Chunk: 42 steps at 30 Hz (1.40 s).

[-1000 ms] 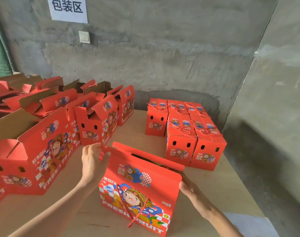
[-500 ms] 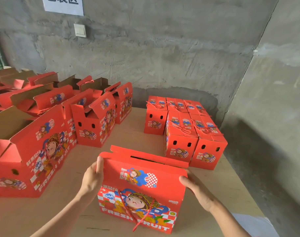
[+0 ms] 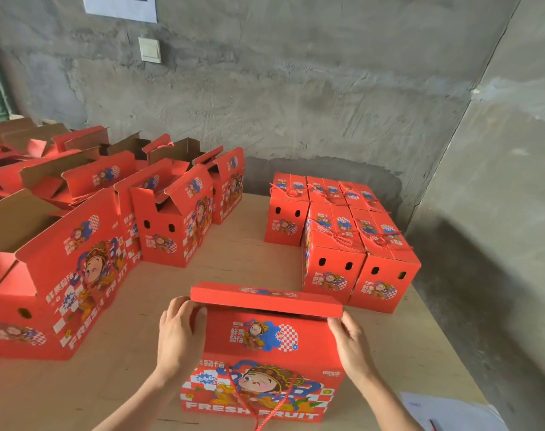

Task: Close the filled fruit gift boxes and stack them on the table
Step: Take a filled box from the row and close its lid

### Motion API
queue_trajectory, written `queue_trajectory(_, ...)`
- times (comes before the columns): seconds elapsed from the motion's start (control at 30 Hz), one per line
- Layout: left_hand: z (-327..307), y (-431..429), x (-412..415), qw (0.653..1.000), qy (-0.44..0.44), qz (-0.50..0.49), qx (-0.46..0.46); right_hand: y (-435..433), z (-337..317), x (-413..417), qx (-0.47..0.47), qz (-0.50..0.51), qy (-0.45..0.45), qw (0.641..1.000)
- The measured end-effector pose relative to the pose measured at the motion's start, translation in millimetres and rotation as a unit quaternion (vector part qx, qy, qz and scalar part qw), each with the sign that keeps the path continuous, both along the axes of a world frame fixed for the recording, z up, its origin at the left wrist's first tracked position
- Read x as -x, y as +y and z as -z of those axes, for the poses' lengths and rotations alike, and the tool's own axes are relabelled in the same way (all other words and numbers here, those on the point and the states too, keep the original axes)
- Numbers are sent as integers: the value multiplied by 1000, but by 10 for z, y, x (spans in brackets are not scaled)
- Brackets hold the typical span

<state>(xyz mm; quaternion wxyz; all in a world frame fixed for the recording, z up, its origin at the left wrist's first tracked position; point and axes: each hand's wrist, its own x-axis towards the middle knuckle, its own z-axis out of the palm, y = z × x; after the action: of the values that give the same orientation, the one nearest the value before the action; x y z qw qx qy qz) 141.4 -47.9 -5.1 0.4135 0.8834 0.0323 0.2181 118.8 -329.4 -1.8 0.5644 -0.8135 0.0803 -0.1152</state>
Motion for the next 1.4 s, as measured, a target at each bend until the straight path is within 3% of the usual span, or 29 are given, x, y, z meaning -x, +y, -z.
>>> queue_trajectory(0.23,23,25,41,999,-49,12,-19,34,26,-20,7,31,-61,998)
queue_trajectory(0.5,9,11,54,999,-39,1,-8,9,55,-56,20,39,-68,997)
queue_trajectory(0.67,8,58,-32,1000,24,5,-4,-8,47,-61,70,23,-57,996)
queue_trajectory(0.83,-129,136,-183,990,127,-17,51,36,-25,-44,35,40,-66,996)
queue_trajectory(0.93,-129,99,-142,991,105,2,87,54,-63,-27,43,25,-75,996)
queue_trajectory(1.07,-109,78,-58,997,31,78,0,0,-70,-21,129,-67,-58,988)
queue_trajectory(1.23,-76,94,-79,975,81,140,-151,-162,-46,-26,157,-150,-11,976)
queue_trajectory(1.4,-42,85,-153,973,93,122,-172,-295,-200,-225,195,-211,51,957)
